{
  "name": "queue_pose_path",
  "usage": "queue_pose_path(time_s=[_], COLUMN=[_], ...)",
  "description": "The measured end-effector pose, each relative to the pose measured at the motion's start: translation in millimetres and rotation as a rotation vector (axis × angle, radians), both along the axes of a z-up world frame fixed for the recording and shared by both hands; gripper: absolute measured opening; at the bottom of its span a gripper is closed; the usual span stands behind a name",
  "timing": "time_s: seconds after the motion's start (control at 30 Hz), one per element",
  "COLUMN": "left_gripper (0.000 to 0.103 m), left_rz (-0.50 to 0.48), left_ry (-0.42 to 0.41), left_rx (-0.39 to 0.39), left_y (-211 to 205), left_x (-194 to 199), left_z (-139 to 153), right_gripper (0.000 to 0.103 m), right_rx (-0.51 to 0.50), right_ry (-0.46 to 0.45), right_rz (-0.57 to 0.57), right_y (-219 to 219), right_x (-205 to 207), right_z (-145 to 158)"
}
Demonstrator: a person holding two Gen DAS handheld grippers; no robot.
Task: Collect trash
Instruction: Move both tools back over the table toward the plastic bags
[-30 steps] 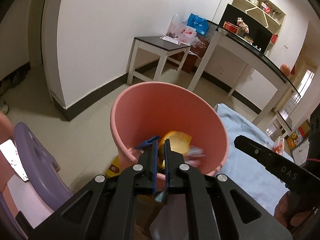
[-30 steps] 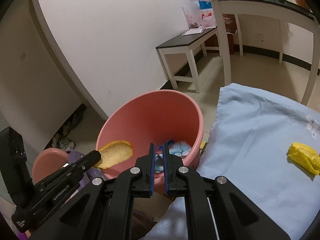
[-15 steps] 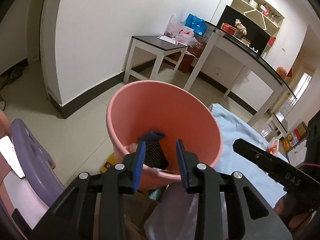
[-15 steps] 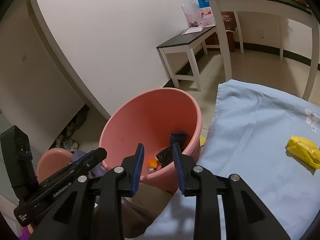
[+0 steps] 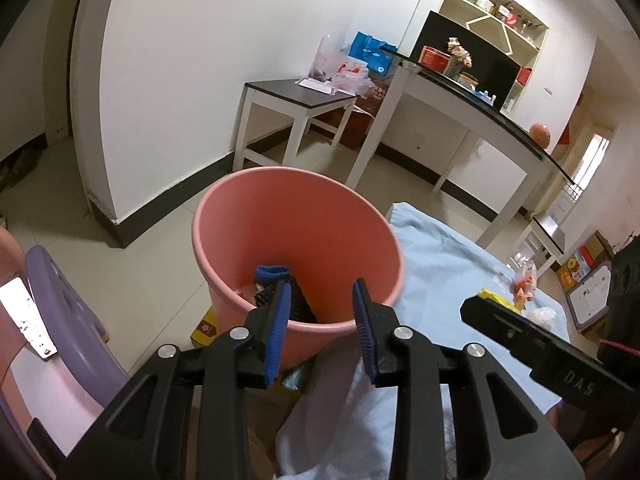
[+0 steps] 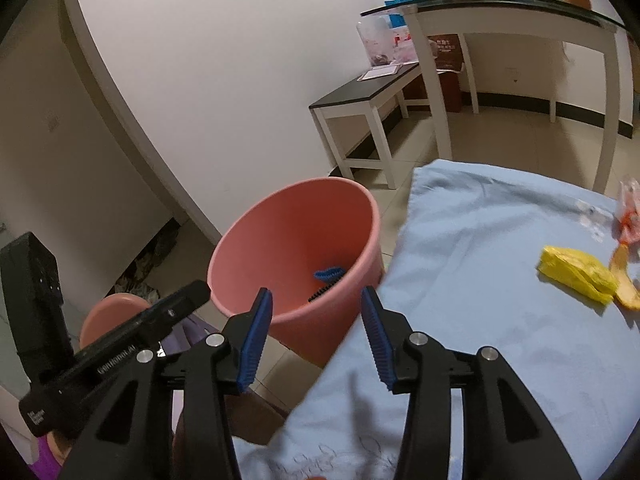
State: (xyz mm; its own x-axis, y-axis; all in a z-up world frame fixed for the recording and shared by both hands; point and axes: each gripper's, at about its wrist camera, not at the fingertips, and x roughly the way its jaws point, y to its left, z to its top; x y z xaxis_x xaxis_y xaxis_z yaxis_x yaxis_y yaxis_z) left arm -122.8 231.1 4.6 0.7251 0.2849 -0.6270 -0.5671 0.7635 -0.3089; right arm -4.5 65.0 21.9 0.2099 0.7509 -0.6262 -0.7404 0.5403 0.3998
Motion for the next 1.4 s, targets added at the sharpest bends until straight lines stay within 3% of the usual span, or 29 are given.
queue_pose_path(time_s=[0.47,1.03,1.4], left_gripper=[0.032,0.032,0.032], left_rz=[-0.080,-0.217,-0.268], left_ry=[-0.010,0.051,0.072], left_rx=[-0.027,-0.081,-0.092], left_y=[-48.0,-120.3,-149.7], left_x=[13.8,68.4,110.5], left_z=[6.0,-8.8,-8.2], right_gripper=[0.046,0.052,0.060], right_rx=[0.002,0.022,-0.004], right_ry=[-0.001,0.016,-0.049], right_rz=[-0.130,-0.457,-0.551], right_y=[-90.9,-233.7,-253.5], right_x=[3.7,59.1,113.8], right_z=[-4.9,-21.7,-19.4])
